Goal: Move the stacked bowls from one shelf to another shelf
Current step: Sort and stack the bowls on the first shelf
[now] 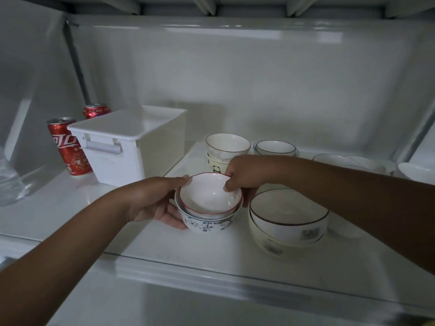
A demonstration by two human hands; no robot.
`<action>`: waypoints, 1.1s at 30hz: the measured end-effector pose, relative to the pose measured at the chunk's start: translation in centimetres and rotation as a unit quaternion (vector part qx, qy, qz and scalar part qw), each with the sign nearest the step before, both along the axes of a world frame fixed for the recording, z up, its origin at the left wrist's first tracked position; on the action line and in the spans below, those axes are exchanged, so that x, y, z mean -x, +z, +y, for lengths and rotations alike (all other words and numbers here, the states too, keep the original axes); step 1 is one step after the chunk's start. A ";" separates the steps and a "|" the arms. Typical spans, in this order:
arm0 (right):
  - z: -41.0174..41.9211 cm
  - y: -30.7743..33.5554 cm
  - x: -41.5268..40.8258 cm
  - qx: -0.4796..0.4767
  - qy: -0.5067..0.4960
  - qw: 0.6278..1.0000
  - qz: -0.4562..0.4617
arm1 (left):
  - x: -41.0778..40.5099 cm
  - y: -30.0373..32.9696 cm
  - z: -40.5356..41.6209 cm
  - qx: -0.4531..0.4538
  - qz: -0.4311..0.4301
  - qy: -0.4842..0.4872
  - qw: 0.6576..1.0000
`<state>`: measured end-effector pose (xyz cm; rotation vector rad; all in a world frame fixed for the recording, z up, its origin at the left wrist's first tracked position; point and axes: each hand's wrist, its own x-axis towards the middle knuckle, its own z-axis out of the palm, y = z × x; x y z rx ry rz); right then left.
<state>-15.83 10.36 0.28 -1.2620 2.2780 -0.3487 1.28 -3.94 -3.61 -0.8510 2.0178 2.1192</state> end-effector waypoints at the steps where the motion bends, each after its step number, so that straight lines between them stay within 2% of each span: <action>1: 0.0 0.1 0.0 -0.003 0.000 1.000 0.002 | 0.1 -0.1 0.0 -0.002 0.005 0.004 1.000; 3: 0.1 0.3 0.0 -0.006 0.007 1.000 0.027 | 0.2 -0.3 0.1 -0.006 0.015 0.007 1.000; 6: 0.2 0.6 0.1 0.014 0.032 0.993 0.116 | 0.3 -0.4 0.1 -0.020 0.026 0.012 0.999; 13: 0.4 0.2 0.6 0.049 0.055 0.978 0.195 | 0.6 -0.4 0.1 -0.023 0.026 -0.010 0.999; 23: 1.3 1.3 2.0 0.117 0.007 0.993 0.029 | 0.9 -0.7 -0.4 -0.042 0.036 -0.004 0.998; 33: 3.2 1.9 5.4 0.186 -0.077 0.975 -0.090 | 1.5 -0.1 0.2 -0.033 0.063 -0.027 0.997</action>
